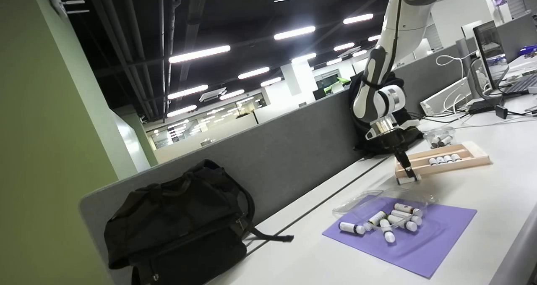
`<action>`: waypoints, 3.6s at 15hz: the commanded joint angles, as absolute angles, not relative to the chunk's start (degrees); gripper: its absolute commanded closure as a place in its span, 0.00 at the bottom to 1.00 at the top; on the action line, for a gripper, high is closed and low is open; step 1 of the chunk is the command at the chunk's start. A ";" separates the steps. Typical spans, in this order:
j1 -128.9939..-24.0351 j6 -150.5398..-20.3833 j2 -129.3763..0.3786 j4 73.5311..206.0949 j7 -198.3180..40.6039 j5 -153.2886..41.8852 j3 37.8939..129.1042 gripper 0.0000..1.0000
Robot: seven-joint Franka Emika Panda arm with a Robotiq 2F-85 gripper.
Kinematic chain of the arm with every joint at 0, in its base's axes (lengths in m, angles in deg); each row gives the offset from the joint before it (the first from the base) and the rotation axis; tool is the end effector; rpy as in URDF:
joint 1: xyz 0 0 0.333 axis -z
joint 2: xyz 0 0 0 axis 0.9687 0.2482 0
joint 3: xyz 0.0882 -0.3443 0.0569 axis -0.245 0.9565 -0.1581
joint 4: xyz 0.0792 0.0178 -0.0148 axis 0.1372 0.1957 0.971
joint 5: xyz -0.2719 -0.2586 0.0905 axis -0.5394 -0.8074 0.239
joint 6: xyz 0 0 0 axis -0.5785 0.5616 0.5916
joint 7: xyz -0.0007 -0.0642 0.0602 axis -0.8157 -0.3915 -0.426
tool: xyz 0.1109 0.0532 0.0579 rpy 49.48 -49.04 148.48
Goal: Put the bottle on the table on the left side of the tray
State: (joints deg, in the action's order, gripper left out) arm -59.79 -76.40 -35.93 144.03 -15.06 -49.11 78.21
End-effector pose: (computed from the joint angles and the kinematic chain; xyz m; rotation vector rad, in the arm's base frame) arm 0.6378 -0.1624 0.1298 -2.7168 -1.0397 0.2743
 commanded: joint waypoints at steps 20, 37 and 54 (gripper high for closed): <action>-54.85 -65.36 -47.30 143.29 -17.85 -29.91 78.56 0.78; -43.29 -54.20 -43.08 142.28 -6.20 -3.42 83.96 0.78; -49.53 -58.96 -45.65 145.06 -29.31 -23.26 88.41 0.94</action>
